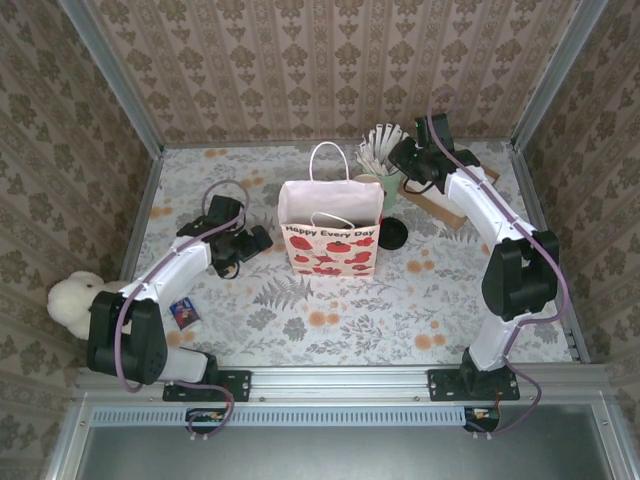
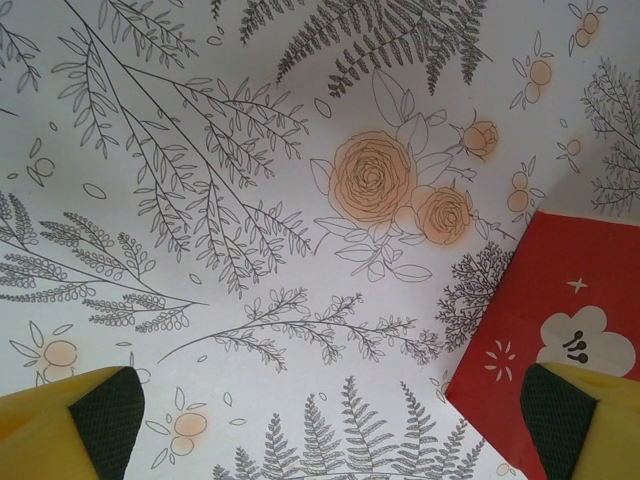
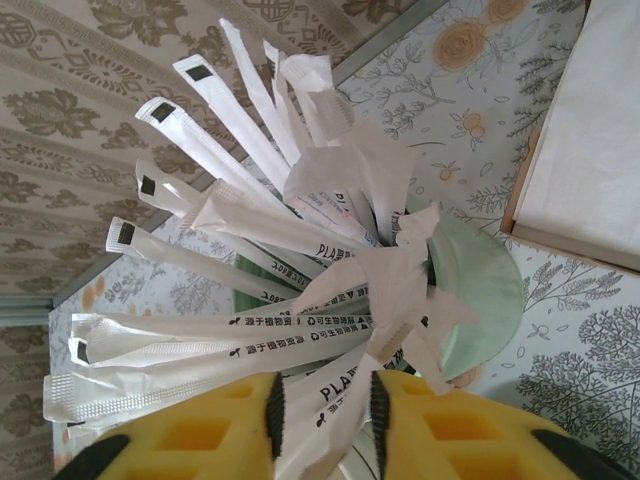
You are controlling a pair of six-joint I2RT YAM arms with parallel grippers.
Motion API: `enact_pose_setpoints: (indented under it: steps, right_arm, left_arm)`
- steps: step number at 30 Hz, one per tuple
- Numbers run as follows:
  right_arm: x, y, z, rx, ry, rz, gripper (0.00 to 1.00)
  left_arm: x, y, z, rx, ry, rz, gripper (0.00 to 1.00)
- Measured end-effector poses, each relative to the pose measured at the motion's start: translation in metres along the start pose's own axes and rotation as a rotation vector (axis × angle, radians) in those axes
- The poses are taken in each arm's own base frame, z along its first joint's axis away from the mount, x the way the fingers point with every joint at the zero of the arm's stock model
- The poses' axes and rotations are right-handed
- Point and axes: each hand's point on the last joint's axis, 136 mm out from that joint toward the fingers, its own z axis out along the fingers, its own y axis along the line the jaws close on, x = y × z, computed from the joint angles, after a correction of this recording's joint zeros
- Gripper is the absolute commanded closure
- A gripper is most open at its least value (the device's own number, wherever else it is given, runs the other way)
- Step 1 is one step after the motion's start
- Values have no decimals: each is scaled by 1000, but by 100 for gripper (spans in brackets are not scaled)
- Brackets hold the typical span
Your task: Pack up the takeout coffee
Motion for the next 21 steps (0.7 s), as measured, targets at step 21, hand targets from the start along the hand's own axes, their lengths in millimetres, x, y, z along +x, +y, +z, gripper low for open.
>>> enact_pose_setpoints:
  steps: [21]
  right_arm:
    - [-11,5,-51,17,-44,-296,100]
  left_arm:
    - [-6,-11,-9,68,-14,13,0]
